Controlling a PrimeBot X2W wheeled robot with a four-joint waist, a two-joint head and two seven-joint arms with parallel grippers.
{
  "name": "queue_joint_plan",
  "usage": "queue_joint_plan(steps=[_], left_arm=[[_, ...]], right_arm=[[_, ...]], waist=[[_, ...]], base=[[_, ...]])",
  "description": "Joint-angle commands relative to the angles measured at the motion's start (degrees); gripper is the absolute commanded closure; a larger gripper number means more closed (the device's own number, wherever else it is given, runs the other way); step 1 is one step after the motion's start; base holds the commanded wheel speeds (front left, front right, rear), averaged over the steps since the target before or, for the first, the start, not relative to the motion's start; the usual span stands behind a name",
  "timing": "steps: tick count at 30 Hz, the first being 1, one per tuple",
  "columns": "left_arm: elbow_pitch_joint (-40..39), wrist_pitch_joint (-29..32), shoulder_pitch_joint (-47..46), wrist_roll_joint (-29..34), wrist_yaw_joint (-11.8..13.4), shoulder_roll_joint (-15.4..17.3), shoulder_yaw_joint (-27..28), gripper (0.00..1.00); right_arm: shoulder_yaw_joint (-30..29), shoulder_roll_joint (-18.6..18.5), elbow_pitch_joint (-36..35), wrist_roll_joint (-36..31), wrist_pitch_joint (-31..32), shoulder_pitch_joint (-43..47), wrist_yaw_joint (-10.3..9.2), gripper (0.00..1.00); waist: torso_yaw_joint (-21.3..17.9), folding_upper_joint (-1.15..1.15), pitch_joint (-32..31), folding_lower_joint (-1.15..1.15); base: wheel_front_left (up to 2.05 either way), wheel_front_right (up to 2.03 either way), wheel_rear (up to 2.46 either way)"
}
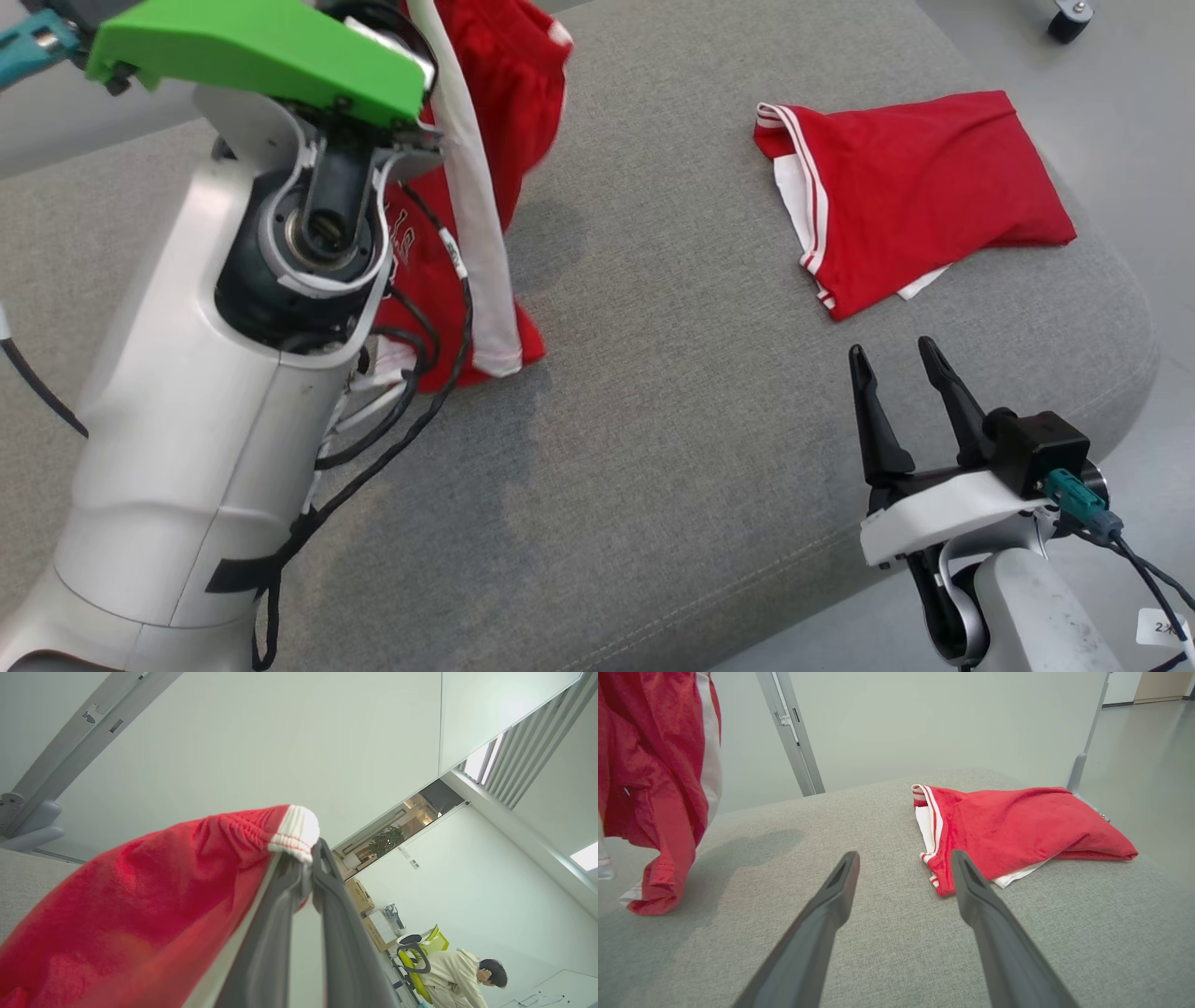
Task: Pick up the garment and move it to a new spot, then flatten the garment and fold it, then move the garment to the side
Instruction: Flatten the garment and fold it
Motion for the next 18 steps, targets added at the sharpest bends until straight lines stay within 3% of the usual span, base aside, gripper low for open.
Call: queue_joint_plan(steps=[1,9,12,16,18], left_arm=[[-0.53,-1.28,-1.42,-0.52,1.26,-0.93,1.49,1.00],[-5.70,-10.12,1.84,-3.27,10.41,-6.27,10.06,1.00],[-8.32,-12.86,6.91,0.03,11.14,-6.35,13.70,1.00],[-9.02,-13.77,18.61,2.45,11.31,-7.73,25.31,1.00],[-8.43,-13.64,24.12,4.18,10.10,-8.27,31.00,1.00]], right_arm=[[0.03,-0.09,0.09,0.79,-0.01,0.03,-0.09,0.00],[-0.68,-0.07,0.20,1.80,-0.01,0.92,-0.09,0.00],[-0.90,-0.07,0.26,2.12,-0.01,1.14,-0.09,0.00],[-0.94,-0.08,0.60,1.51,-0.01,1.34,-0.09,0.00],[-1.15,-0.08,0.79,0.83,-0.01,1.47,-0.09,0.00]], waist=[[-0.40,0.62,-0.13,0.00],[0.08,0.62,-0.12,0.00],[0.60,0.62,-0.02,0.00],[1.98,0.62,0.18,0.00],[2.76,0.62,0.13,0.00]], base=[[0.00,0.00,0.00],[0.00,0.00,0.00],[0.00,0.00,0.00],[0.00,0.00,0.00],[0.00,0.00,0.00]])
